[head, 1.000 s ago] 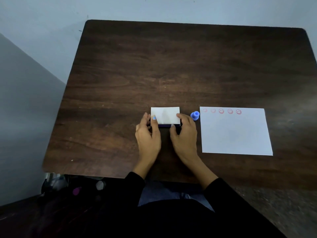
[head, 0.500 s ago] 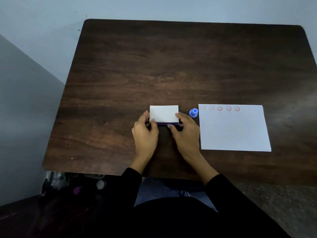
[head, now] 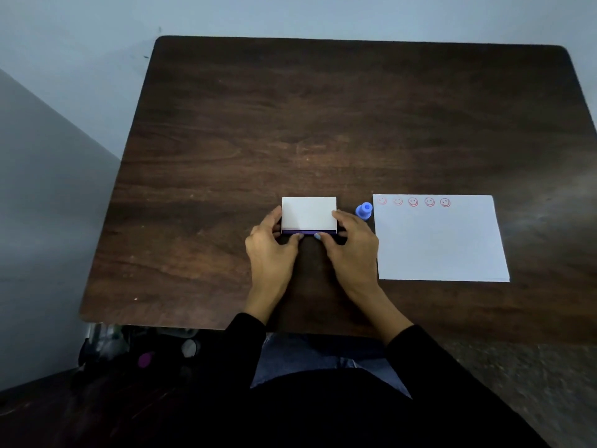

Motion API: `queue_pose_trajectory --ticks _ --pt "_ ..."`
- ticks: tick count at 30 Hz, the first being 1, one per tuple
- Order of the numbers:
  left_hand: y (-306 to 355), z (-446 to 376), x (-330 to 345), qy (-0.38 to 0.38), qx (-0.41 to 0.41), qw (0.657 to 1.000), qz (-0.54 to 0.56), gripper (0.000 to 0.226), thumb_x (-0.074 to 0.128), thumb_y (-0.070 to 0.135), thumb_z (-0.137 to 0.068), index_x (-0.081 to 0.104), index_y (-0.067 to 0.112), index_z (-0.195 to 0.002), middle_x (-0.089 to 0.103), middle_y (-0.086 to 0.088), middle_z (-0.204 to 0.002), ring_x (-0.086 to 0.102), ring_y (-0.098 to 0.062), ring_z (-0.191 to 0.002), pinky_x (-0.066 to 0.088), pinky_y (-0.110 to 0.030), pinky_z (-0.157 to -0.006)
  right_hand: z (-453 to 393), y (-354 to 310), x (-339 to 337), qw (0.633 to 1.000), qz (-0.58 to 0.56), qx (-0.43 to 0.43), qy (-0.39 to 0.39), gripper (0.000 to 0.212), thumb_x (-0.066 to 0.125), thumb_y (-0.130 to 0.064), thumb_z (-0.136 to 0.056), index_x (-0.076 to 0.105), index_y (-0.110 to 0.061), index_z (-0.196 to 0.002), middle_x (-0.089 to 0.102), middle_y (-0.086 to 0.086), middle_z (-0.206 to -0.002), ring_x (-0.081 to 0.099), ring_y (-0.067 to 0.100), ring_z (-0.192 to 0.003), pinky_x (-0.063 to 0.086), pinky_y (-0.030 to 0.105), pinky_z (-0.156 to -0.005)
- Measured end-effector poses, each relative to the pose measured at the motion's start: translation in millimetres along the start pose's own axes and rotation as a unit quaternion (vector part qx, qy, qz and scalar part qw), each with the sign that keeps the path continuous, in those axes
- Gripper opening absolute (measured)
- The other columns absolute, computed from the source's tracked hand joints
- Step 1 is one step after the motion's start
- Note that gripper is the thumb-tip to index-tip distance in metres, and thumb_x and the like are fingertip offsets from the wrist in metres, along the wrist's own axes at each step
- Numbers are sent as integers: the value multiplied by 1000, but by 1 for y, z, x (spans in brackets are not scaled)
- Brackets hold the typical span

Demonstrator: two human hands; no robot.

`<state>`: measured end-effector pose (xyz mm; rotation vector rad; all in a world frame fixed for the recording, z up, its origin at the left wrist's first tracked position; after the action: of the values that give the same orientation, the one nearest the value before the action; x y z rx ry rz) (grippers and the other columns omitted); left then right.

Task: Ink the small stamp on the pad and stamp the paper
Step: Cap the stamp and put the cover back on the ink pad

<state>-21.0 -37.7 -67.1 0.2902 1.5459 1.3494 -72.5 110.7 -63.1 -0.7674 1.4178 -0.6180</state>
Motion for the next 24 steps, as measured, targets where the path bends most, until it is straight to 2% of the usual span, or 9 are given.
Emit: queue_pose_trajectory --ticks 6,11,13,17,24 --pt "3 -2 2 -3 3 1000 -12 62 77 12 -70 55 15 -128 66 -8 -113 64 -13 -93 52 -35 -92 -3 0 -2 1000 4 1 8 44 74 -12 -75 60 -2 -115 65 15 -117 60 25 -108 51 43 -94" --pt "6 -4 0 5 15 1000 -12 56 78 12 -69 58 14 -122 69 -2 -110 65 -13 -89 56 -38 -83 -5 -2 -2 1000 16 2 5 42 73 -11 -76 61 -3 -115 65 13 -117 60 23 -108 51 40 -95" --pt "7 -4 -2 3 15 1000 -9 58 78 14 -68 58 16 -122 69 0 -110 64 -12 -92 55 -38 -84 -5 -3 -3 1000 21 0 5 42 73 -12 -77 60 -4 -116 65 12 -118 60 22 -108 51 37 -94" --pt "8 -5 -2 -6 16 1000 -15 62 77 12 -69 54 13 -126 66 -6 -115 62 -16 -102 52 -39 -91 -5 -4 -4 1000 16 8 8 43 72 -15 -77 60 -4 -117 64 11 -118 60 21 -108 51 37 -94" --pt "7 -5 -2 -8 13 1000 -3 55 74 7 -72 57 9 -124 67 -9 -117 64 -15 -101 53 -34 -91 -4 -2 -1 1000 21 6 -4 39 70 -12 -80 60 -3 -117 64 12 -120 58 22 -111 50 40 -96"
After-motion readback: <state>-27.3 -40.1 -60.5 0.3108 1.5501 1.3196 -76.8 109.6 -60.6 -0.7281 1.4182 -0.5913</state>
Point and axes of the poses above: each hand's wrist, its own z-axis away from the middle knuckle, its own x-axis out of the palm, y = z × x, the point moved 6 cm from there along -z, towards the middle knuckle
